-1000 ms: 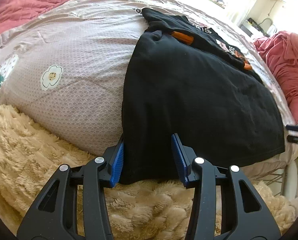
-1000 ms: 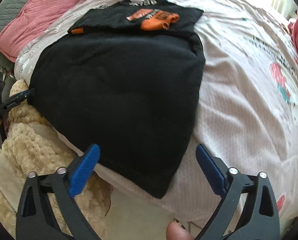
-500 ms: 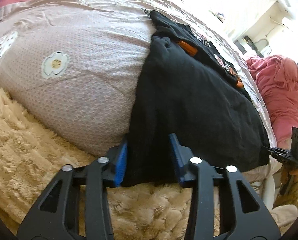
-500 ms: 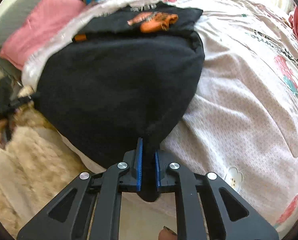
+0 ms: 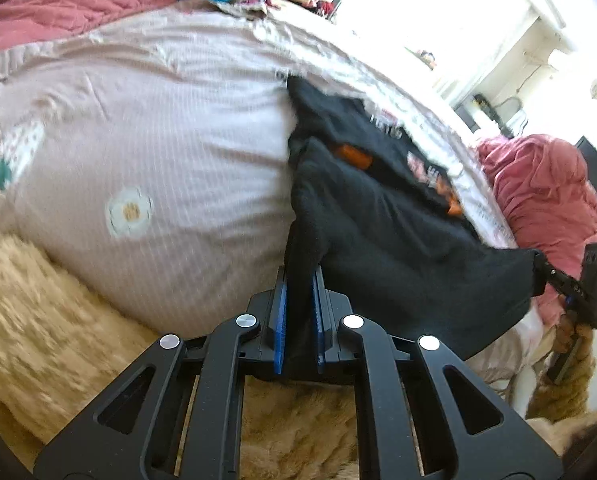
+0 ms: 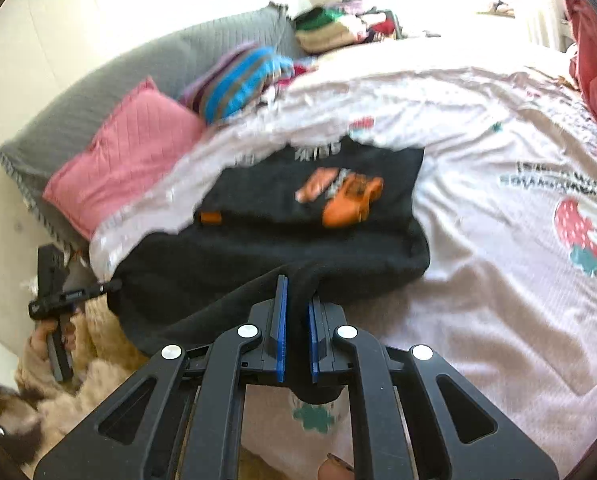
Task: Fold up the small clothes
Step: 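Lift the hem with both tools and fold it over toward the collar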
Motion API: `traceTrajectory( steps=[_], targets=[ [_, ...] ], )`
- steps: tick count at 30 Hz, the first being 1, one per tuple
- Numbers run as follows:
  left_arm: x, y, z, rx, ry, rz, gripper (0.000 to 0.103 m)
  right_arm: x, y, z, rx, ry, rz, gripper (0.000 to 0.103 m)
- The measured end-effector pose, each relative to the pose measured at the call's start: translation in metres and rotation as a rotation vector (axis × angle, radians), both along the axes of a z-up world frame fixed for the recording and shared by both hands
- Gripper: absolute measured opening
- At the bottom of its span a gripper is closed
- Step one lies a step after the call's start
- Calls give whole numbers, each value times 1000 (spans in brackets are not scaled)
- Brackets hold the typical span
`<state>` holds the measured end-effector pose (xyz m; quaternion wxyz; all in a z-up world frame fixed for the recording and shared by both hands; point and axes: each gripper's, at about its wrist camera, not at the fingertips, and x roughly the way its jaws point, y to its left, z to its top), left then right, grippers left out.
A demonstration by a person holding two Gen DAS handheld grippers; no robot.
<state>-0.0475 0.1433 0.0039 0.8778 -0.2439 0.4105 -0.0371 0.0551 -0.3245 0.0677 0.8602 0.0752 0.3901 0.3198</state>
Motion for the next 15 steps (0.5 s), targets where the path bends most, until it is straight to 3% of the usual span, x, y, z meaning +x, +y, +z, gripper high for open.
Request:
traceTrajectory(
  steps=[9,15],
  targets=[
    [19,5,40,-23,-73,-16,4,19,-17,16,131,-42,-117,8],
    [37,15,55,-120,-111,-1,4,30,-24,28,166,-73,-160,8]
  ],
)
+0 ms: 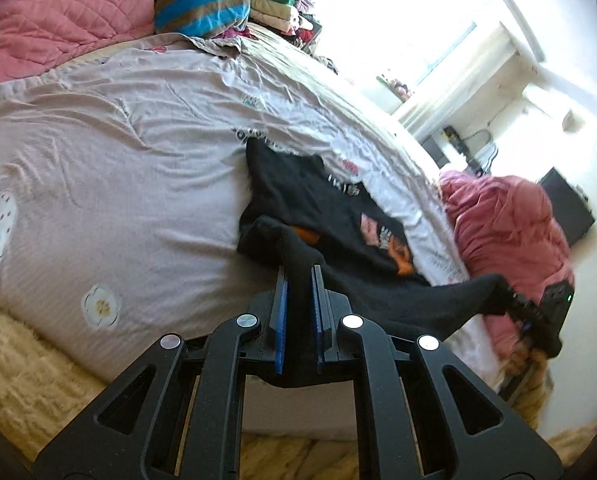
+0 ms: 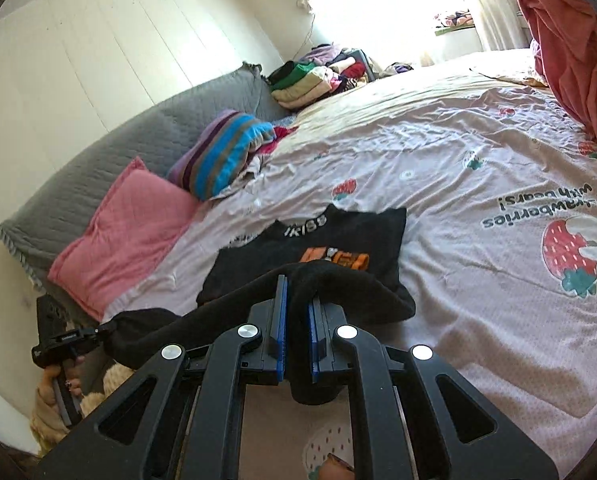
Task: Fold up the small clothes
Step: 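Lift the hem with both tools and fold it over toward the collar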
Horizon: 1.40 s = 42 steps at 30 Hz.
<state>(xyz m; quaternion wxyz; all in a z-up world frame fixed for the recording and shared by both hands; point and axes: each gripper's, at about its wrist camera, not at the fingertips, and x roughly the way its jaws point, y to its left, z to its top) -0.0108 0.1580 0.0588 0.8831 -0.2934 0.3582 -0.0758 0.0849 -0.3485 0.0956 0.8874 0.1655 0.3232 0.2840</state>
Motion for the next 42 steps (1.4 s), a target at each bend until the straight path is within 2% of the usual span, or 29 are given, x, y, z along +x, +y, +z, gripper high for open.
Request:
traceTrajectory(
  steps=[5,13,25,35,39,42],
  targets=[
    [11,7,7,-64,-20,11,4,8,1,6,-16,-29,-24,8],
    [25,14,17,-73,-34,43,4,22,1,11,1,-61,-49,8],
    [54,16,30,-13,-42,90,4,51,3,7,30,-60,-75,8],
    [81,18,46,90,-66,154,1,73,6,-3,-1,-47,-88,8],
    [90,12,38,108,-36,126,1,81,11,-12,-41,-45,-104,8],
    [91,8,20,103,4,104,3,87,14,-20,-67,-31,-112,8]
  ],
)
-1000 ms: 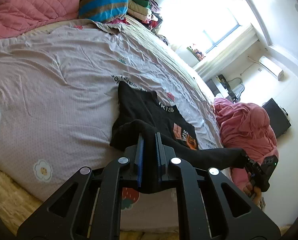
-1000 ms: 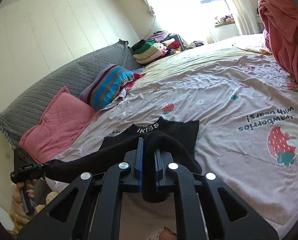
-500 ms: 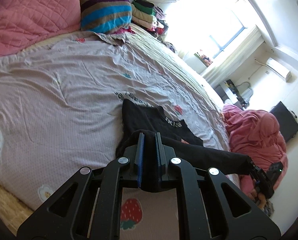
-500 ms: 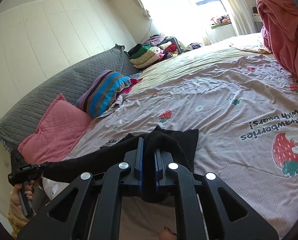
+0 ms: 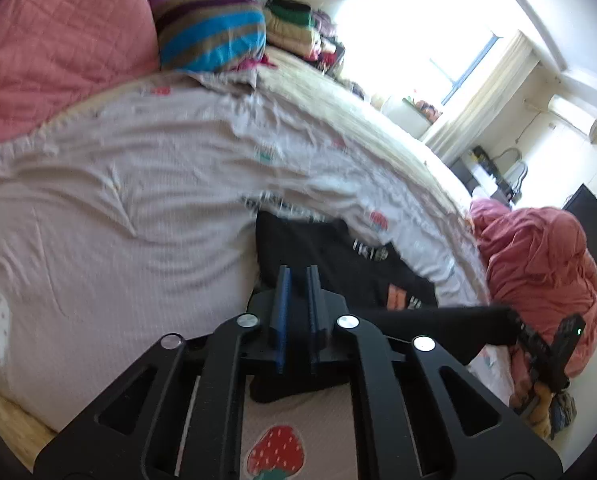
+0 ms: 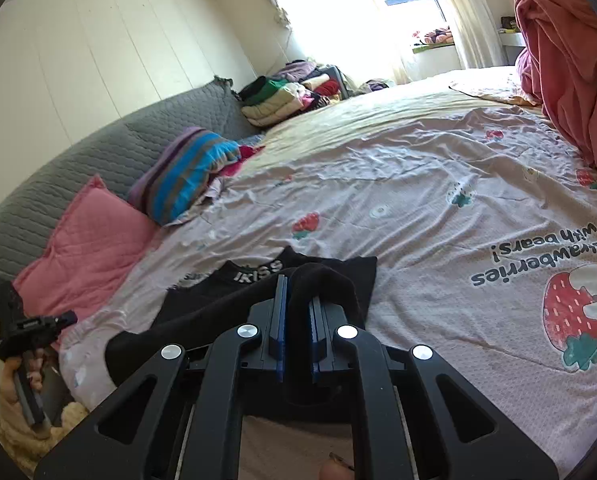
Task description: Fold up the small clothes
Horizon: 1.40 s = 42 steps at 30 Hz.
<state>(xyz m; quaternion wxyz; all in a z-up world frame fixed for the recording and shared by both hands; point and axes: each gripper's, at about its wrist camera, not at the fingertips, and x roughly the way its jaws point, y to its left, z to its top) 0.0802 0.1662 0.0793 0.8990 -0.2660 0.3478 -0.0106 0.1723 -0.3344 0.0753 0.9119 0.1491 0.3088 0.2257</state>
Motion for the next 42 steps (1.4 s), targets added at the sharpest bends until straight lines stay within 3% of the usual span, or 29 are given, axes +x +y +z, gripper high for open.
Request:
traceTrajectory(
  steps=[1,3,9,11,14,15,17,29,42],
  targets=[
    [0,-1,-7,-6,16,-7,5,3,1,-4,-15,9,-4,8],
    [-1,-3,-25,-18,57,-28,19,7,4,-11,-32,22,-6,9],
    [-6,-13,-62,-53,131,-101,49,14,4,-31,-33,60,-8,11],
    [-5,-20,-70,-45,154,-133,50,16,4,-37,-30,70,-8,11],
    [-1,-31,-77,-22,175,-162,46,17,5,-40,-28,76,-6,11],
    [0,-33,-78,-23,179,-169,27,18,4,-41,-27,76,-5,11],
    [5,-37,-80,-15,188,-167,3,18,4,-41,-26,76,-4,11],
    [31,-22,-36,-67,100,-140,3,35,-2,-33,49,70,4,11],
    [93,-4,-37,-56,153,-60,3,89,16,-45,23,105,-3,11]
  ],
)
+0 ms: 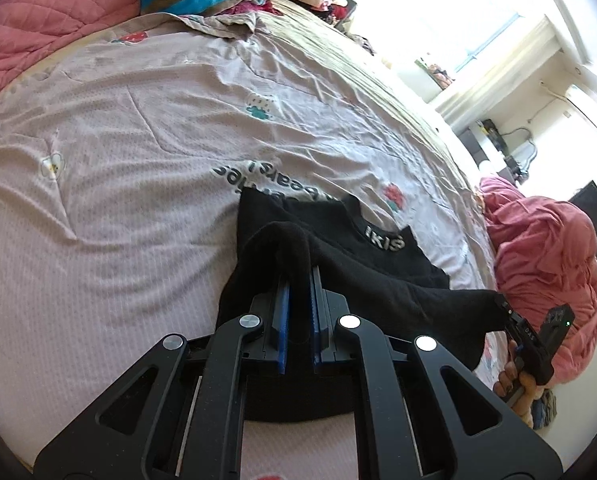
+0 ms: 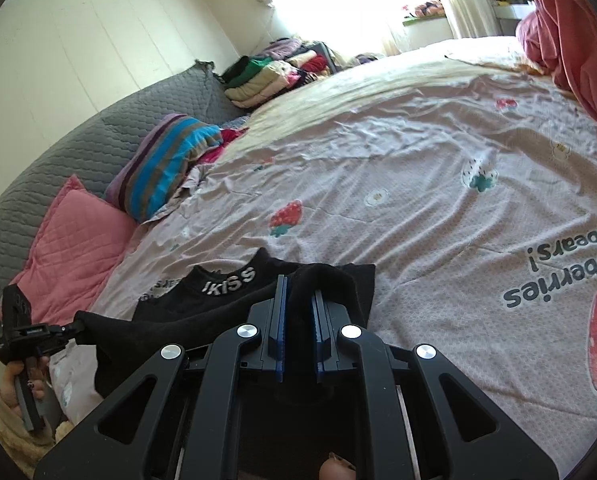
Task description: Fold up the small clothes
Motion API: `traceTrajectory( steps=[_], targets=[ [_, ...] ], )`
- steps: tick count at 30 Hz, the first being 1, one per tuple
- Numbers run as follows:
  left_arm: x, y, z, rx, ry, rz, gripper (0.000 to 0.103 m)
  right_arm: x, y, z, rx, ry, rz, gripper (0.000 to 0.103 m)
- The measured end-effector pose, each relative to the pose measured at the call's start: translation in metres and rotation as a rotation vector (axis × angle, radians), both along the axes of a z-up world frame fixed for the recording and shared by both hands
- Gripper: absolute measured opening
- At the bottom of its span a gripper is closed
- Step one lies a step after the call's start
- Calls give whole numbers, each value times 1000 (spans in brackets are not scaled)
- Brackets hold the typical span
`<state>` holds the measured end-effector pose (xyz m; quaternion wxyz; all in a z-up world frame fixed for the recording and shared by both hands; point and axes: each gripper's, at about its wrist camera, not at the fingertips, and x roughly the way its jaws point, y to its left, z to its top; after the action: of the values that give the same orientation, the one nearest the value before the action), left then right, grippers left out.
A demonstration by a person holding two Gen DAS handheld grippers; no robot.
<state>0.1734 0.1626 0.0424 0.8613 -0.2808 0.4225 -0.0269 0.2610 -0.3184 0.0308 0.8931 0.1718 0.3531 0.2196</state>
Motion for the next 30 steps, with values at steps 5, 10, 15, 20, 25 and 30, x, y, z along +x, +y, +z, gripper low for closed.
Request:
traceTrajectory(
  steps=[5,10,15,20,25,30],
  targets=[
    [12,0,-13,29,28,13,3,12,0,-19,-2,65,-19,11],
    [9,4,-26,21,37,24,5,10,-3,-33,15,113,-9,34],
    [-7,3,-19,49,3,38,6,-6,-9,-27,-43,60,-60,47],
    [-26,-6,-4,104,-57,47,17,-29,-16,-16,-60,3,-64,47],
    [-38,-23,5,160,-89,18,19,-55,-1,-6,-163,-58,33,30],
    [-33,-56,-9,240,-40,-83,19,-65,28,-17,-272,-16,147,20]
  ],
)
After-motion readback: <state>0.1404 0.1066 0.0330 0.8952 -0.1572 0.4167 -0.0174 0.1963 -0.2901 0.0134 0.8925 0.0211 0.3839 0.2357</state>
